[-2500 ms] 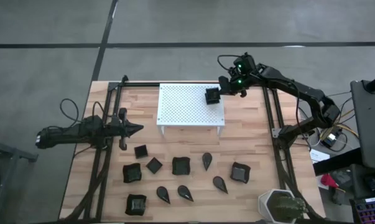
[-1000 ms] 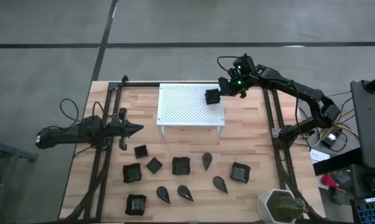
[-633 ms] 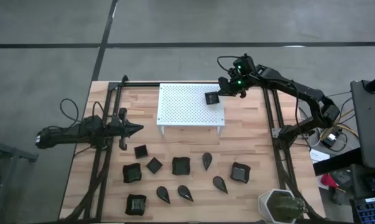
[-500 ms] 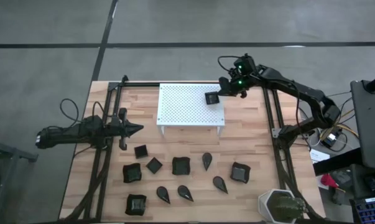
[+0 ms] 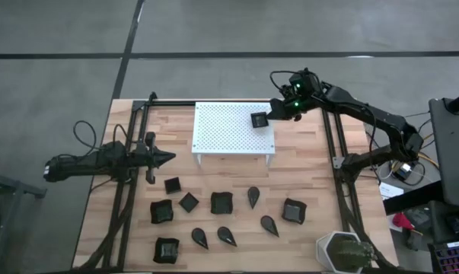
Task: Pick & Place Mini shaped plates
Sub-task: Stack the square plate on top of the square plate on the shelf
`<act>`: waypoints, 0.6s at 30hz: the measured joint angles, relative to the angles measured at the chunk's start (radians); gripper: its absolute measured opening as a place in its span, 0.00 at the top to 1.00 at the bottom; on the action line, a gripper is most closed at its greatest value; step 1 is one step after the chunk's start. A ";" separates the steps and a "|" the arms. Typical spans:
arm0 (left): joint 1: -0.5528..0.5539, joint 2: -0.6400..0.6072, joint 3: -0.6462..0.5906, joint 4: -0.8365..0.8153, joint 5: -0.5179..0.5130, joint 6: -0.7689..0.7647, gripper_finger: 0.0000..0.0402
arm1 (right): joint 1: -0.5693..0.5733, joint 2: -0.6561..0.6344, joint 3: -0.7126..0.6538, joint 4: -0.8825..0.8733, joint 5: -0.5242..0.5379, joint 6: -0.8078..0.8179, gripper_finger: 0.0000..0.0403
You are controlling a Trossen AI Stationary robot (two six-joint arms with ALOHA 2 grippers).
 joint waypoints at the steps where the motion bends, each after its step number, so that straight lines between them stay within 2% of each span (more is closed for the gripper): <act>1: 0.000 0.000 0.000 0.000 0.001 0.000 1.00 | 0.012 -0.006 0.000 0.002 0.004 -0.005 0.87; 8: 0.000 0.000 0.000 0.000 0.003 0.000 1.00 | 0.114 -0.031 0.001 0.036 0.068 -0.070 0.97; 18: 0.000 0.000 0.000 0.000 0.001 0.000 1.00 | 0.287 -0.031 0.001 0.144 0.158 -0.168 0.98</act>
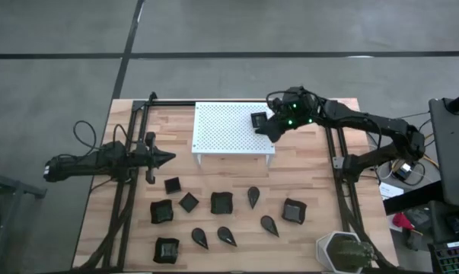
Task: Pick & Place Mini shaped plates
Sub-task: Stack the square plate on top of the square plate on the shelf
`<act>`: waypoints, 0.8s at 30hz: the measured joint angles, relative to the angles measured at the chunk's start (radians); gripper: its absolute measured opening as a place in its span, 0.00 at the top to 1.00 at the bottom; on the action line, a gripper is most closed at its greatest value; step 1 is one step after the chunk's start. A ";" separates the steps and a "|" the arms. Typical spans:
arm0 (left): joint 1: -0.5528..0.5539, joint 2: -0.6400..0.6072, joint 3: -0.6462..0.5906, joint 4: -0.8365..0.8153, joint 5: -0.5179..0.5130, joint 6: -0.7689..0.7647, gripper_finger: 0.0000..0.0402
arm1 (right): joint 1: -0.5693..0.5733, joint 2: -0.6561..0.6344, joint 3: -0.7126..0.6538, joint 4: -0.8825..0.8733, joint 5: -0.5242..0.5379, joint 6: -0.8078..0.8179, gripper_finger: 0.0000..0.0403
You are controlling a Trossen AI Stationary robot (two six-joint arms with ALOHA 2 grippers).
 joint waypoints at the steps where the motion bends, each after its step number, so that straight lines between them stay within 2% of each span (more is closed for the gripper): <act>1: 0.000 0.000 0.000 0.000 0.000 0.000 1.00 | 0.020 0.000 0.000 0.018 0.003 -0.009 0.98; 9: 0.000 0.000 0.000 0.000 -0.004 0.009 1.00 | 0.184 0.023 -0.003 0.152 0.102 -0.205 0.98; 13: 0.000 0.000 0.000 0.000 -0.004 0.139 1.00 | 0.249 0.035 -0.004 0.224 0.109 -0.314 0.98; 15: 0.000 0.000 0.000 0.000 -0.004 0.154 1.00 | 0.288 0.039 -0.013 0.272 0.115 -0.330 0.98; 21: 0.000 0.000 0.000 0.000 -0.003 0.151 1.00 | 0.431 0.038 -0.070 0.328 0.282 -0.441 0.98; 24: 0.000 0.000 0.000 0.000 -0.003 0.151 1.00 | 0.485 0.038 -0.130 0.429 0.313 -0.471 0.98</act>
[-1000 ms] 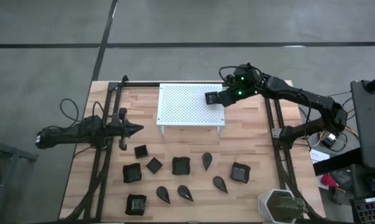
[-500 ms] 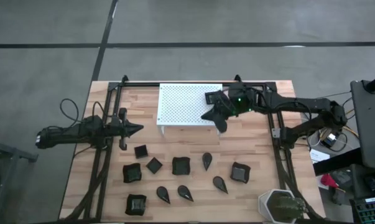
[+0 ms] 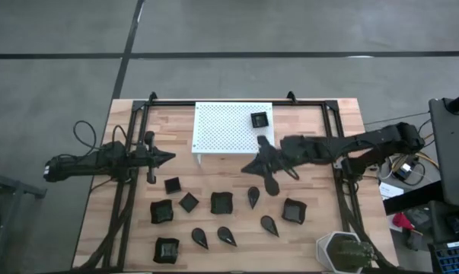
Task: Pick & Place Mini shaped plates
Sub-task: Stack the square plate on top of the square plate on the shelf
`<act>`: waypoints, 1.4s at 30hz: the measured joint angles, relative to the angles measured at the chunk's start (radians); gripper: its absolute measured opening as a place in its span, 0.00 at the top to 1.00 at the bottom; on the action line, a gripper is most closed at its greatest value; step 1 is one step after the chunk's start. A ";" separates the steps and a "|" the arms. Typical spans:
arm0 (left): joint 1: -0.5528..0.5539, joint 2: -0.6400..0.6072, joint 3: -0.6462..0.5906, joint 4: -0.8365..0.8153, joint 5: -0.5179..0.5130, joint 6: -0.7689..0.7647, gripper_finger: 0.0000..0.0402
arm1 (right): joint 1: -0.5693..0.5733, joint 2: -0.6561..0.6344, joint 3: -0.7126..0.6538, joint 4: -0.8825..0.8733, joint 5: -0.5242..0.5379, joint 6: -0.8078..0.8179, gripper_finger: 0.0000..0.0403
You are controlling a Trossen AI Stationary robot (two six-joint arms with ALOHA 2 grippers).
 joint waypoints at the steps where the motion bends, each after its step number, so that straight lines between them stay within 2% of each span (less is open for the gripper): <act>1: 0.000 0.000 0.000 0.000 0.000 0.000 1.00 | 0.013 0.000 -0.022 0.044 0.000 -0.010 0.98; 5: 0.000 0.000 0.000 0.011 0.000 -0.004 1.00 | 0.053 -0.007 -0.105 0.168 0.000 -0.036 0.98; 9: 0.000 0.001 0.000 0.047 0.002 -0.057 1.00 | 0.072 -0.018 -0.156 0.199 0.000 -0.040 0.98; 12: 0.000 0.000 0.000 0.105 0.017 -0.198 1.00 | 0.090 -0.018 -0.209 0.292 0.001 -0.092 0.98; 16: -0.001 0.000 0.000 0.158 0.038 -0.499 1.00 | 0.098 -0.030 -0.283 0.398 -0.003 -0.150 0.98; 18: 0.000 -0.001 0.000 0.163 0.021 -0.530 1.00 | 0.090 -0.040 -0.308 0.407 -0.001 -0.148 0.98; 21: 0.000 -0.002 0.000 0.169 -0.064 -0.607 1.00 | 0.078 -0.056 -0.338 0.408 0.001 -0.126 0.98; 27: 0.000 0.023 0.002 0.153 -0.068 -0.683 1.00 | 0.087 -0.079 -0.375 0.411 -0.023 -0.102 0.98; 30: 0.000 0.065 0.036 0.031 -0.035 -0.716 1.00 | 0.105 -0.085 -0.402 0.420 -0.032 -0.094 0.98; 36: 0.000 0.208 0.169 -0.384 -0.010 -0.768 1.00 | 0.114 -0.088 -0.438 0.441 -0.024 -0.043 0.98; 39: 0.000 0.272 0.222 -0.485 -0.007 -0.814 0.99 | 0.114 -0.088 -0.448 0.448 -0.024 -0.032 0.98; 42: -0.001 0.325 0.246 -0.513 0.026 -0.832 0.93 | 0.114 -0.088 -0.460 0.482 -0.023 -0.032 0.98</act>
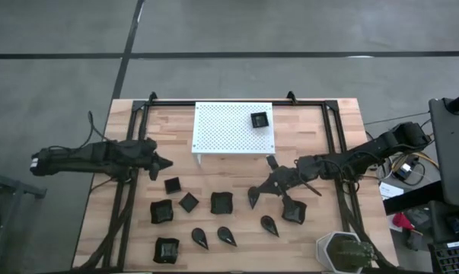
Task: Pick & Place Mini shaped plates
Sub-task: Stack the square plate on top of the square plate on the shelf
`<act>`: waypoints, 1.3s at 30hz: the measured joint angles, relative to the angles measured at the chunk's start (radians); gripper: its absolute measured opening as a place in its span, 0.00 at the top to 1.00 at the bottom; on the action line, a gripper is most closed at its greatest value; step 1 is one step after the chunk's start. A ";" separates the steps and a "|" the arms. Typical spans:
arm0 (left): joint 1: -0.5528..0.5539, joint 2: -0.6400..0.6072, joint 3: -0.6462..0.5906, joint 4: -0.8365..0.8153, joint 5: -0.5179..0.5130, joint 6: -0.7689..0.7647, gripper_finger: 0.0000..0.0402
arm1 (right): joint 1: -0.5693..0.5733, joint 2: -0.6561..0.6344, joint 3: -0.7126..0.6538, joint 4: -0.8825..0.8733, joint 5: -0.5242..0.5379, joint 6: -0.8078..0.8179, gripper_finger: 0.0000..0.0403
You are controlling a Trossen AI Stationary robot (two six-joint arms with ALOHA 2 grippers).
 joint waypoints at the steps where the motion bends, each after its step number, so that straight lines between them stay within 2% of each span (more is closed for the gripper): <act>1: 0.000 0.018 0.005 -0.013 0.001 -0.004 0.90 | 0.000 0.000 -0.004 0.007 0.000 -0.002 0.98; 3: 0.001 0.052 0.018 -0.059 0.039 0.016 0.85 | 0.000 0.000 -0.010 0.014 0.000 -0.003 0.98; 8: 0.000 0.144 0.021 -0.163 0.249 0.054 0.80 | 0.000 0.000 -0.023 0.019 0.000 0.009 0.98; 12: 0.001 0.216 0.018 -0.166 0.243 0.114 0.81 | 0.000 0.000 -0.030 0.032 0.000 0.014 0.98; 15: 0.001 0.265 0.023 -0.142 0.191 0.166 0.81 | 0.000 0.000 -0.030 0.043 0.000 0.014 0.98; 18: 0.004 0.310 0.028 -0.129 0.195 0.190 0.80 | 0.000 0.000 -0.030 0.055 0.000 0.014 0.98; 21: 0.004 0.365 0.028 -0.093 0.193 0.060 0.80 | 0.000 0.003 -0.030 0.058 0.000 0.014 0.98; 23: 0.004 0.396 0.028 -0.068 0.190 0.038 0.81 | 0.000 0.003 -0.030 0.057 0.000 0.014 0.98; 31: 0.010 0.510 0.058 -0.056 0.127 0.138 0.81 | 0.000 0.003 -0.030 0.062 0.000 0.014 0.98; 39: 0.011 0.614 0.068 -0.038 0.184 0.257 0.81 | 0.000 0.009 -0.030 0.064 0.000 0.015 0.98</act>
